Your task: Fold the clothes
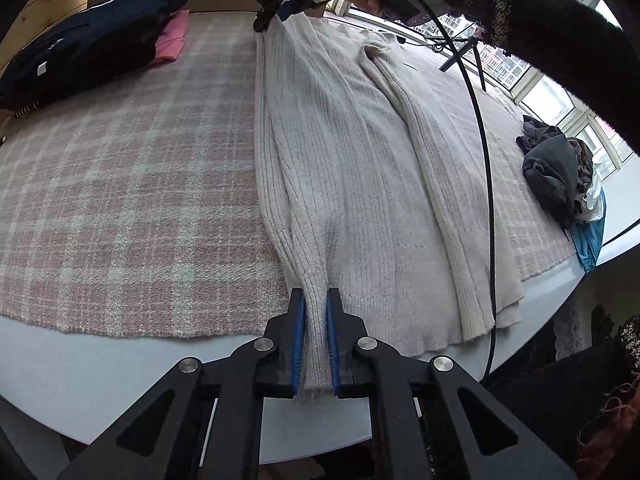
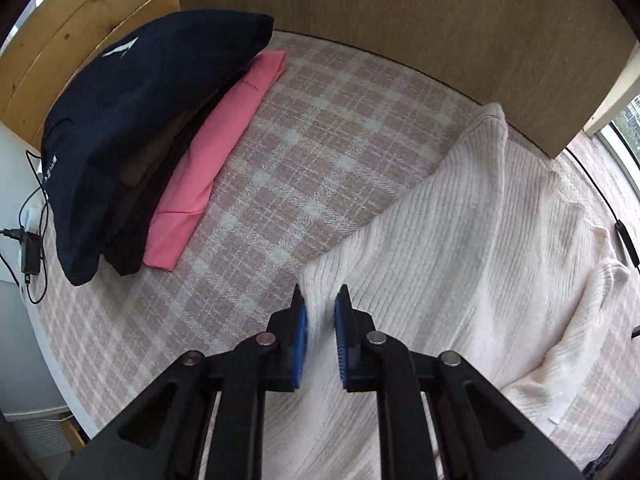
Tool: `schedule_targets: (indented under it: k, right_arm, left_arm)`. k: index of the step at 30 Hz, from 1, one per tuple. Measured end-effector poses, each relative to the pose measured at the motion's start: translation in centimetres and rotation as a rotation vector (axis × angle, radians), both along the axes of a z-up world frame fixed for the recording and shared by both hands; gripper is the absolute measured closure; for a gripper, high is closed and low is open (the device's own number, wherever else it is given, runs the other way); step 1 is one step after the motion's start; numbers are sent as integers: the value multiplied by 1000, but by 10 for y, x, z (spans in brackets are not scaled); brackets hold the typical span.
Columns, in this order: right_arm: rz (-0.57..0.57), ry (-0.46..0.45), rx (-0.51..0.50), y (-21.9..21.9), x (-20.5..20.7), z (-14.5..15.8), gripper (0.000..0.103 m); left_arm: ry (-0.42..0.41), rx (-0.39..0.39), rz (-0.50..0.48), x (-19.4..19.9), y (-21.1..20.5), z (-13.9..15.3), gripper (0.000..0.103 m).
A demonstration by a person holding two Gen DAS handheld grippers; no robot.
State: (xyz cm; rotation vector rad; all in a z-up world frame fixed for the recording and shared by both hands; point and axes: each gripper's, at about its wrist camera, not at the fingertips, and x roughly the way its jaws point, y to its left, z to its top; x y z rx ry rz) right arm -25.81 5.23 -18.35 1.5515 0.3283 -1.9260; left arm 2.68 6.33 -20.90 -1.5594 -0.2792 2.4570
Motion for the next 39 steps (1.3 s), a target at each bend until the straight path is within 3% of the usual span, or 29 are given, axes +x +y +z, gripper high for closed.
schedule_targets:
  k: [8,14,16,19,22,26,30,33,35,37,39]
  right_arm:
    - [-161,-83,-341,93,-15,17,91]
    - [-274,-139,-412,151,-19,-10,91]
    - [-304,-160,-382,163,-21,-24,89]
    - [-238,-158,-297,164,-18,-30,86]
    - [-182,-96,-230,167,-14,-5,73]
    - [-131,2,-267,175,-9,32,72]
    - [-64,10,-199,154,-12,14,72]
    - [-14,16,-148,138,-14,0,72]
    - [20,19,-114,128,-15,-9,72]
    - [53,23,-80,117,-16,-19,73]
    - [60,-5,-70,119,-23,-10,73]
  left_arm:
    - [39,-67,-62,17,26,32,94]
    - [17,-157,-169,35,54,30,94]
    - [-9,-182,-193,34,65,23,94]
    - [-82,-195,-226,34,78,8,91]
    - [-97,-185,-241,43,80,15,90]
    - [-74,-135,-192,51,61,40,80]
    - [-44,-136,-88,27,35,46,81]
    - [-7,-52,-48,-4,31,40,81]
    - [5,-18,-68,-22,37,28,81]
    - [-36,-20,-104,-31,47,9,81]
    - [-45,-27,-142,-30,56,1,75]
